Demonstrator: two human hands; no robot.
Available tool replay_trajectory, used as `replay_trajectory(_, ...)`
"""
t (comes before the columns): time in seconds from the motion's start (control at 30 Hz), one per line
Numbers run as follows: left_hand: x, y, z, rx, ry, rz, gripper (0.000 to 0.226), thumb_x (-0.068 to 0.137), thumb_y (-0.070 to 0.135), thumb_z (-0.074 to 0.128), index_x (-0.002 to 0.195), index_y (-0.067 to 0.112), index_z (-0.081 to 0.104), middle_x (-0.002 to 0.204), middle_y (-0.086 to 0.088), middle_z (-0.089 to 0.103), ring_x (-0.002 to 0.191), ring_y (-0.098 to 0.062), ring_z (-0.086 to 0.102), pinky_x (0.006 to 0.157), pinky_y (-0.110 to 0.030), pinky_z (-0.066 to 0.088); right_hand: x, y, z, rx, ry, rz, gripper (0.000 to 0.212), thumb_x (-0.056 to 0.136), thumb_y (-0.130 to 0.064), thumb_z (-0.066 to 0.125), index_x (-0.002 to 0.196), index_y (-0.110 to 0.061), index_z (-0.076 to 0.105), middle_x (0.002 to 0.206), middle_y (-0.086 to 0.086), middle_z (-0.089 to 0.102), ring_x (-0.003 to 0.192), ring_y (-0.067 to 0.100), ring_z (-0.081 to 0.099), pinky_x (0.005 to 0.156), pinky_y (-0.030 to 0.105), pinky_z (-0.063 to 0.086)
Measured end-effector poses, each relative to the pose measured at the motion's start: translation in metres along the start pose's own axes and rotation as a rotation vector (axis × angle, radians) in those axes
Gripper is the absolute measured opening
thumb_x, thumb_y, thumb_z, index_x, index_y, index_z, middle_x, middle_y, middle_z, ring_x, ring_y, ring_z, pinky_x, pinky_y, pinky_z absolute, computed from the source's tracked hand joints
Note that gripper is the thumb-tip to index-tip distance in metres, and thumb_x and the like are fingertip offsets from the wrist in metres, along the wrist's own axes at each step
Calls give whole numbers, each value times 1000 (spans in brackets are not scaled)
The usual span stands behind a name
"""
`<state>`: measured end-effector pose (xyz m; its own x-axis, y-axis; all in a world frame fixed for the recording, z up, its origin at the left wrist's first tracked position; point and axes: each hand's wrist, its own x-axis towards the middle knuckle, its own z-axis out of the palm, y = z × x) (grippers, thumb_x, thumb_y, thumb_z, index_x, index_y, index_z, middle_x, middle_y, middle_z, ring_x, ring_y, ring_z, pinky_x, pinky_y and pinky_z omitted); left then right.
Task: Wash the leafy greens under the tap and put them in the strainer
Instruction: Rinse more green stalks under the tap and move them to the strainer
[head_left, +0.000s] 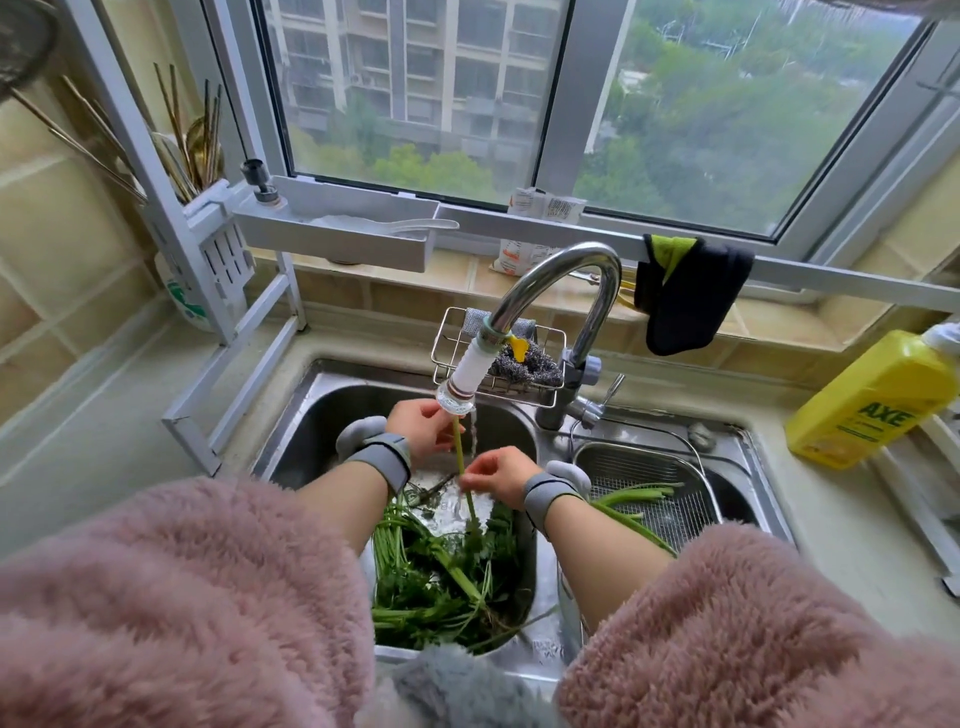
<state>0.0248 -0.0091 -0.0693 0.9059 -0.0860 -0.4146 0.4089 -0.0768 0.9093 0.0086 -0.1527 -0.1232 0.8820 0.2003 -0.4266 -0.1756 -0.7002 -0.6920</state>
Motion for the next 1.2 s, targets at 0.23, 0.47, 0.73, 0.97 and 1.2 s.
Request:
replay_trajectory(0.23, -6, -19, 15, 140, -56, 46, 19, 86, -7, 58, 74, 8, 58, 72, -11, 60, 51, -8, 62, 55, -20, 55, -10, 10, 5, -37, -105, 36, 13, 85, -28, 67, 89, -16, 70, 68, -9, 57, 63, 3, 51, 60, 16, 42)
replay_trajectory(0.47, -7, -10, 18, 49, -34, 10, 20, 96, 10, 49, 84, 1, 62, 72, -11, 62, 66, -19, 60, 58, -22, 55, -10, 5, 3, 135, -15, 21, 17, 88, -25, 63, 77, -14, 68, 68, 0, 63, 49, -1, 50, 46, 8, 40)
replay_trajectory(0.73, -2, -4, 9, 67, 46, 21, 24, 79, -7, 66, 102, -2, 66, 89, -10, 68, 93, -26, 64, 95, -41, 50, -3, -4, 1, 262, 109, -24, 9, 92, -16, 58, 95, -8, 61, 94, 20, 68, 63, 11, 59, 64, 17, 52)
replay_trajectory(0.97, -2, 0, 4, 2, 62, 24, 7, 86, -4, 60, 85, 2, 62, 74, -8, 61, 68, -18, 57, 67, -22, 52, 5, -9, -8, 227, 200, -25, 18, 86, -20, 65, 96, -4, 68, 84, 11, 66, 61, 10, 55, 56, 11, 47)
replay_trajectory(1.2, -1, -10, -7, 219, 99, 30, 18, 82, -2, 65, 68, 8, 61, 63, -8, 58, 58, -16, 53, 59, -22, 47, 4, -15, -12, 230, 216, -7, 25, 86, -21, 67, 100, -1, 68, 71, 3, 61, 51, 5, 50, 44, 5, 39)
